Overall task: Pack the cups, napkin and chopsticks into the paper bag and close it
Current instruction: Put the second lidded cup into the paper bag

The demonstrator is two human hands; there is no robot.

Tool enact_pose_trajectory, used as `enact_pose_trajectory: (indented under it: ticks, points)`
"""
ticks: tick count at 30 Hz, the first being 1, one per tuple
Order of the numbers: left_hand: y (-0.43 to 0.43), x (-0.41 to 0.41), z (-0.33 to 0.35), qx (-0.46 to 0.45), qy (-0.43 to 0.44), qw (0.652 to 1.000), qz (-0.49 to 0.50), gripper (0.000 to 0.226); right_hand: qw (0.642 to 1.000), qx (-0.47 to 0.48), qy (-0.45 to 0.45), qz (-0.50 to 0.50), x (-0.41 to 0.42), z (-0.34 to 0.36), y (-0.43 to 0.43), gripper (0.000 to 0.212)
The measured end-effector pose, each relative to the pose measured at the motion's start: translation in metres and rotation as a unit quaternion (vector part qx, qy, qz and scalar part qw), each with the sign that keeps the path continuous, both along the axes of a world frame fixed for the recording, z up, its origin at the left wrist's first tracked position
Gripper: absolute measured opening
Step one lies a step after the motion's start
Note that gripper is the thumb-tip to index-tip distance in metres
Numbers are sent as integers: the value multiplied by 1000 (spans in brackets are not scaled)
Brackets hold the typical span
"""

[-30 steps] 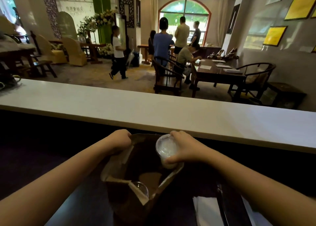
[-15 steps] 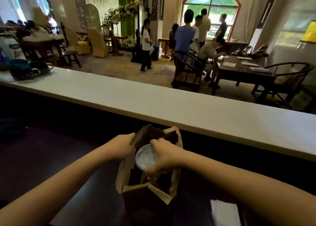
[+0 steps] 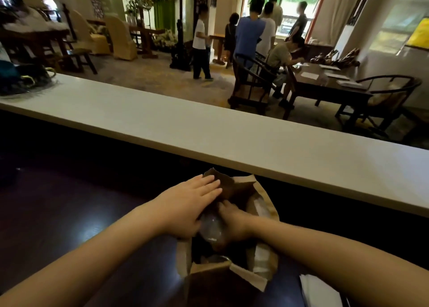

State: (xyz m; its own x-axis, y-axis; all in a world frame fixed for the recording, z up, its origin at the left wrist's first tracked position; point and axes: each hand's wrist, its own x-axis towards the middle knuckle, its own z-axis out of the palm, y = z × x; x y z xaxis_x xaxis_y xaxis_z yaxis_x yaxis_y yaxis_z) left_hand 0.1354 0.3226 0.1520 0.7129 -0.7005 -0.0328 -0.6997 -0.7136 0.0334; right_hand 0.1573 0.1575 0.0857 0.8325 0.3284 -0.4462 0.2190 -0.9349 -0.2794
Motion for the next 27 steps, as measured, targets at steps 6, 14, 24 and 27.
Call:
enact_pose_trajectory:
  ticks: [6,14,24,27]
  points:
    - [8,10,-4,69,-8,997,-25,83,999,42,15,-1,2,-21,-7,101]
    - [18,20,-13,39,16,998,-38,83,997,61,47,-6,6,-34,-7,90]
    - [23,28,-20,5,63,997,-42,87,989,102,94,-42,17,-48,2,80]
    - [21,29,-22,-2,66,997,-43,90,988,99,103,-51,15,-54,3,87]
